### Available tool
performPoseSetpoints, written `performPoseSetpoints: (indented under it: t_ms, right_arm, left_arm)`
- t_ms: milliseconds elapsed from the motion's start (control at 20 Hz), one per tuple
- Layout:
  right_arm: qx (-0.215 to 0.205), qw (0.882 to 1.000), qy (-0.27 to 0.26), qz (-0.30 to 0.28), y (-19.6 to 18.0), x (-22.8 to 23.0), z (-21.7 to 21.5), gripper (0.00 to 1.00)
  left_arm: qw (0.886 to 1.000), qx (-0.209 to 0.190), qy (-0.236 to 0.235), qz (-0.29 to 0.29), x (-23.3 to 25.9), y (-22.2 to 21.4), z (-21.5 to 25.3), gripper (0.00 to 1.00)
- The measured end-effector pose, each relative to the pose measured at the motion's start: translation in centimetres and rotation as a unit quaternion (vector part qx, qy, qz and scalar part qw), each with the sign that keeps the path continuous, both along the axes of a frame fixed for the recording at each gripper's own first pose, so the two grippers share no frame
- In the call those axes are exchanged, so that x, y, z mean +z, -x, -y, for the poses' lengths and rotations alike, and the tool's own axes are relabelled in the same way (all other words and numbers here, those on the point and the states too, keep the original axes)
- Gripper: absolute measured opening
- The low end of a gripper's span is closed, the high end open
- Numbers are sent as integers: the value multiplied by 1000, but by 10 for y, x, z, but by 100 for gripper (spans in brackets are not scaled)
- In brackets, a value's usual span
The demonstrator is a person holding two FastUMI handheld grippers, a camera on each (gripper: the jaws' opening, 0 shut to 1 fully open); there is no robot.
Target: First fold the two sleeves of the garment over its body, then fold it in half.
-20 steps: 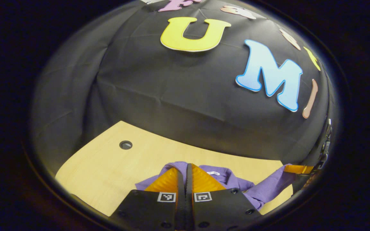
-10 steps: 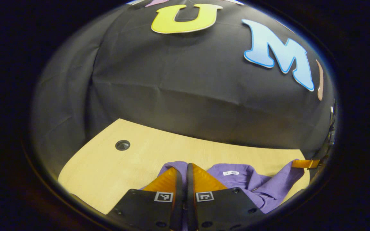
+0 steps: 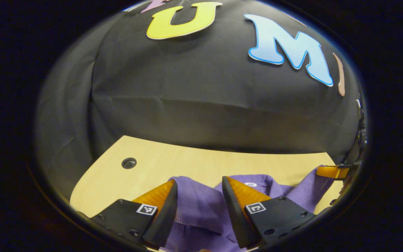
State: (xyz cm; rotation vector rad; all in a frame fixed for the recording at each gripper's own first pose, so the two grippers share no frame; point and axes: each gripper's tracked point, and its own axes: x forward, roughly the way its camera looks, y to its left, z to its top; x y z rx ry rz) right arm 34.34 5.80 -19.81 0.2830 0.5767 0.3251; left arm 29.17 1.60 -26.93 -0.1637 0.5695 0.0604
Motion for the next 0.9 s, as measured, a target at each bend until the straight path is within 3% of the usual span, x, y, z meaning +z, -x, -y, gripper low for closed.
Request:
performPoseSetpoints:
  t_ms: [150,200,450,900]
  right_arm:
    - [-9,999,33,23,10,21,6,79]
    - [-9,999,40,33,14,31,7,80]
    - [-14,995,60,82,43,84,6,79]
    - [-27,984,83,153,100,155,-11,78]
  left_arm:
    - [1000,-3,6,-2,5,7,-1,90]
    - [1000,-1,6,4,10,8,-4,94]
    - [999,-6,17,30,45,22,-13,94]
    - [991,-39,-3,131,148,50,-13,95]
